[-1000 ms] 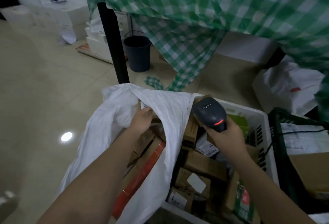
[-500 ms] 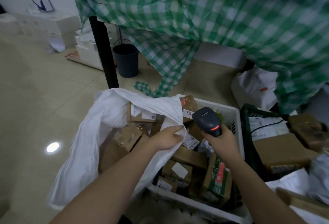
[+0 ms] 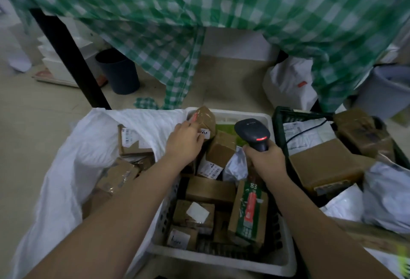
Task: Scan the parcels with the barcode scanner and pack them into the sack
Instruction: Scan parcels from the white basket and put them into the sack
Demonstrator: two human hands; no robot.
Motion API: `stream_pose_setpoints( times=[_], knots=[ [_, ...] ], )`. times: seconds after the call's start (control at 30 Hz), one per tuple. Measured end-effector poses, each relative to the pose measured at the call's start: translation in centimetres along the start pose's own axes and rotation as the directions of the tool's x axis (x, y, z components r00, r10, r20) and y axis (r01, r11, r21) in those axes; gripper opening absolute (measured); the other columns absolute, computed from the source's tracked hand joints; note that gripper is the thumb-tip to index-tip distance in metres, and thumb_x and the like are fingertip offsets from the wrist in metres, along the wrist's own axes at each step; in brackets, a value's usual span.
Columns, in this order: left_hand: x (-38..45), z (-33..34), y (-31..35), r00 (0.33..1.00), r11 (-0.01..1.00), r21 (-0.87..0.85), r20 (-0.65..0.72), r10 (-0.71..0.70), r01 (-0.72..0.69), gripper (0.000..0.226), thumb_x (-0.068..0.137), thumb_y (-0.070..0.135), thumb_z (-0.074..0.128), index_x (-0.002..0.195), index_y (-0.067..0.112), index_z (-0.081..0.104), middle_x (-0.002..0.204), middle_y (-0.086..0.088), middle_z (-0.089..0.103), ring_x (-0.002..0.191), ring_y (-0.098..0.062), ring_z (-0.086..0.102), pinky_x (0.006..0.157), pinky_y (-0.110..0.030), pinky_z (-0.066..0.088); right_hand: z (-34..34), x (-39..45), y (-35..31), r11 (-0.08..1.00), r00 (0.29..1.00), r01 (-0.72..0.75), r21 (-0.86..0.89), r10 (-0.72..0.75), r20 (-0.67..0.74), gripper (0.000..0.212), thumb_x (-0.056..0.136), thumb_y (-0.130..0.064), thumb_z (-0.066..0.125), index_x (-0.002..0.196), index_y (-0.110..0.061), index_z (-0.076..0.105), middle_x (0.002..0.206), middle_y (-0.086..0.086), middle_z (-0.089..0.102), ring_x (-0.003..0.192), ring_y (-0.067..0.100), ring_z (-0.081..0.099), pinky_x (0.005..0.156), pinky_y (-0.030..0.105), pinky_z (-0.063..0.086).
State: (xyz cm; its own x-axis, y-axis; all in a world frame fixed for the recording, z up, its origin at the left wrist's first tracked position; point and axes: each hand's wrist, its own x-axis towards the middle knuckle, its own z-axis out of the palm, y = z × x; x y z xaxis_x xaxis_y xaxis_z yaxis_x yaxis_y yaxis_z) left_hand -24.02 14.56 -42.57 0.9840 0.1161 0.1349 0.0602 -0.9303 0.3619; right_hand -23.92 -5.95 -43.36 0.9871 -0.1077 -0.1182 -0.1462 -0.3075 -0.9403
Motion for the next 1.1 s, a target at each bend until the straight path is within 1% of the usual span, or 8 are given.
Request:
stream_pose_setpoints(
  times=[0.07, 0.2, 0.3, 0.5, 0.7, 0.87, 0.97, 1.1],
  knots=[
    [2.4, 1.8, 0.1, 0.998, 1.000, 0.002, 0.056, -0.012, 0.012, 0.052, 0.096, 0.024, 0.051, 0.144, 0.011, 0.038, 0.136, -0.015, 0.046, 0.121, -0.034, 0.045, 0.098, -0.041, 0.039, 0.7, 1.4, 0.6, 0.999, 1.000, -0.030, 0.038, 0.030, -0.002, 0.014, 0.083, -0.014, 0.071, 0.083, -0.015, 0.057, 0.068, 0.003, 0.057, 0.063, 0.017, 0.053, 0.062, 0.031, 0.041],
    [6.6, 5.7, -0.4, 0.994, 0.993, -0.064, 0.055, -0.093, 0.097, 0.052, 0.096, 0.035, 0.050, 0.143, 0.013, 0.040, 0.150, -0.010, 0.035, 0.133, -0.031, 0.037, 0.106, -0.043, 0.037, 1.7, 3.6, 1.8, 0.993, 0.997, -0.075, 0.096, 0.076, -0.008, 0.014, 0.081, -0.018, 0.073, 0.080, -0.018, 0.060, 0.069, 0.007, 0.061, 0.072, 0.030, 0.062, 0.068, 0.039, 0.051],
    [8.4, 7.8, -0.7, 0.970, 0.968, -0.124, 0.133, -0.203, 0.220, 0.063, 0.095, 0.047, 0.049, 0.149, 0.021, 0.030, 0.157, -0.005, 0.025, 0.139, -0.034, 0.029, 0.109, -0.048, 0.033, 1.8, 4.5, 2.3, 0.983, 0.994, -0.110, 0.150, 0.113, -0.007, 0.017, 0.081, -0.020, 0.073, 0.091, -0.011, 0.063, 0.069, 0.006, 0.061, 0.069, 0.025, 0.063, 0.064, 0.034, 0.049],
    [9.2, 9.0, -1.2, 0.954, 0.936, -0.190, 0.087, -0.286, 0.298, 0.063, 0.091, 0.029, 0.059, 0.146, 0.015, 0.030, 0.129, -0.014, 0.058, 0.117, -0.037, 0.054, 0.097, -0.045, 0.046, 1.0, 5.0, 2.4, 0.976, 0.990, -0.143, 0.164, 0.143, 0.009, 0.011, 0.084, -0.016, 0.071, 0.085, -0.014, 0.060, 0.066, 0.005, 0.057, 0.054, 0.016, 0.053, 0.057, 0.035, 0.050],
    [8.8, 8.0, -1.1, 0.965, 0.968, -0.085, 0.142, -0.221, 0.234, 0.046, 0.091, 0.007, 0.044, 0.134, 0.022, 0.051, 0.136, -0.013, 0.047, 0.113, -0.034, 0.054, 0.095, -0.044, 0.047, 0.2, 4.7, 2.4, 0.982, 0.992, -0.124, 0.142, 0.128, -0.016, 0.013, 0.085, -0.015, 0.068, 0.078, -0.016, 0.057, 0.062, 0.005, 0.053, 0.057, 0.019, 0.049, 0.057, 0.030, 0.040],
    [7.3, 8.0, -0.7, 0.942, 0.956, 0.144, 0.185, -0.279, 0.255, 0.046, 0.099, 0.041, 0.041, 0.138, 0.017, 0.036, 0.152, -0.021, 0.019, 0.136, -0.042, 0.027, 0.100, -0.050, 0.039, -0.3, 4.0, 2.3, 0.984, 0.996, -0.092, 0.155, 0.094, -0.007, 0.015, 0.087, -0.015, 0.067, 0.077, -0.017, 0.056, 0.060, 0.003, 0.050, 0.055, 0.015, 0.045, 0.055, 0.029, 0.037],
    [6.9, 7.9, -0.6, 0.938, 0.946, 0.161, 0.161, -0.307, 0.282, 0.050, 0.096, 0.046, 0.047, 0.134, 0.016, 0.034, 0.142, -0.025, 0.031, 0.127, -0.042, 0.038, 0.090, -0.047, 0.043, -0.4, 3.8, 2.3, 0.989, 0.997, -0.079, 0.127, 0.080, -0.004, 0.014, 0.086, -0.017, 0.068, 0.079, -0.019, 0.057, 0.063, 0.003, 0.052, 0.057, 0.016, 0.047, 0.055, 0.028, 0.038],
    [7.0, 7.2, -0.5, 0.940, 0.945, -0.023, 0.111, -0.323, 0.327, 0.057, 0.093, 0.037, 0.056, 0.138, 0.011, 0.032, 0.131, -0.025, 0.043, 0.115, -0.043, 0.048, 0.093, -0.047, 0.042, -0.3, 3.9, 2.1, 0.994, 0.997, -0.073, 0.081, 0.074, -0.004, 0.013, 0.084, -0.023, 0.070, 0.078, -0.021, 0.058, 0.065, 0.002, 0.056, 0.060, 0.017, 0.050, 0.058, 0.028, 0.040]
  ],
)
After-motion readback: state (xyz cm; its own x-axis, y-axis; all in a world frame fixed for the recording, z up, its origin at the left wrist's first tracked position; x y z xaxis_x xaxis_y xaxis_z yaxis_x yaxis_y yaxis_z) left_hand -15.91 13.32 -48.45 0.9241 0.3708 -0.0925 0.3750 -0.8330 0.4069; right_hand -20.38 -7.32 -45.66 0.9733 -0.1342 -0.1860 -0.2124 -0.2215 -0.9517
